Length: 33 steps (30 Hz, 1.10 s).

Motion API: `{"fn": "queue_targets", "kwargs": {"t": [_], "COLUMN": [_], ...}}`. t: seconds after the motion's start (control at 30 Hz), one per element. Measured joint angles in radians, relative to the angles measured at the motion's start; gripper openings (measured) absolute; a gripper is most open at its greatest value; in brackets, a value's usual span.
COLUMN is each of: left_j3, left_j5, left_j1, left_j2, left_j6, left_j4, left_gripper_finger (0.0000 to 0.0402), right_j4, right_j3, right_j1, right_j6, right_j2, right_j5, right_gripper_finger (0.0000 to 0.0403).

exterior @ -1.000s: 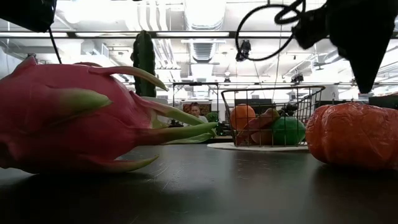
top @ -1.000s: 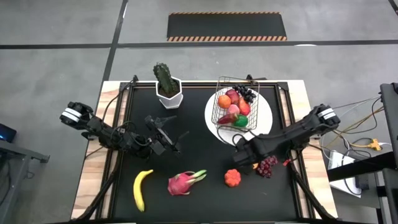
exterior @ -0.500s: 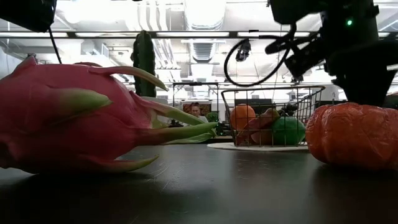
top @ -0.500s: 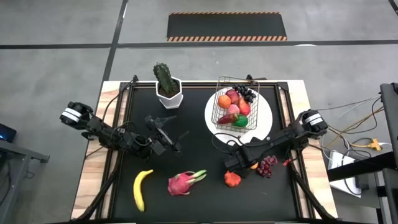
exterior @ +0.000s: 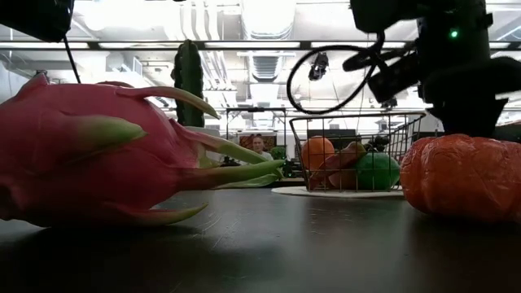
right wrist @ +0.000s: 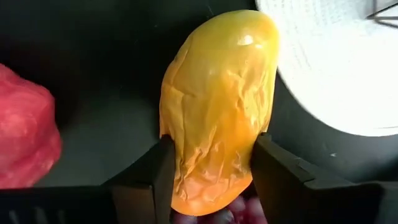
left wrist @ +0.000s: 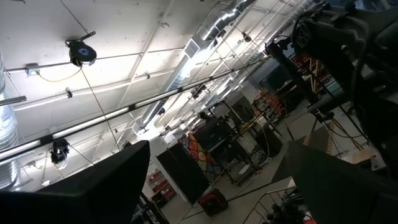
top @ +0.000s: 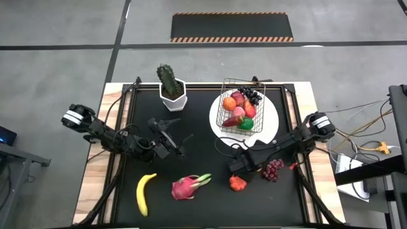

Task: Build produce basket
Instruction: Put the yellow mango into the wire basket

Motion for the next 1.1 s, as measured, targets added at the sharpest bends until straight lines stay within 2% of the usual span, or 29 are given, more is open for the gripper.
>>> {"fn": "queue_targets", "kwargs": {"t": [0.23,0.37,0.47,0.6,0.77,0.87,0.97,1.1], "left_j3": [0.0,0.0,0.001,0.002,0.002,0.002,0.002,0.006], "left_j5": [0.0,0.001,0.03,0.119,0.202,0.213,0.279,0.339], "left_j1": [0.0,0.0,0.0,0.0,-0.001,-0.001,0.0,0.0], "left_j2": [0.0,0.0,0.0,0.0,0.0,0.0,0.005,0.042], "left_j6": [-0.007,-0.037,-0.082,-0.193,-0.382,-0.569,-0.766,-0.9], "left_j4": [0.0,0.0,0.0,-0.001,-0.064,-0.182,-0.31,-0.347], "left_gripper_finger": [0.0357,0.0357,0.0357,0.0357,0.0357,0.0357,0.0357,0.0357], "right_j4": [0.003,0.152,0.399,0.874,1.522,1.844,2.047,2.156], "right_j3": [-0.001,-0.023,-0.087,-0.25,-0.485,-0.594,-0.665,-0.697], "right_j1": [0.004,0.03,0.034,0.037,0.013,-0.008,-0.026,-0.034], "right_j6": [-0.116,-0.256,-0.378,-0.667,-1.026,-1.12,-1.145,-1.153], "right_j2": [-0.147,-0.273,-0.374,-0.483,-0.511,-0.487,-0.449,-0.422], "right_j5": [0.024,0.14,0.237,0.332,0.306,0.268,0.268,0.263], "right_gripper_finger": [0.0157,0.016,0.0159,0.0157,0.0158,0.0157,0.0157,0.0159]}}
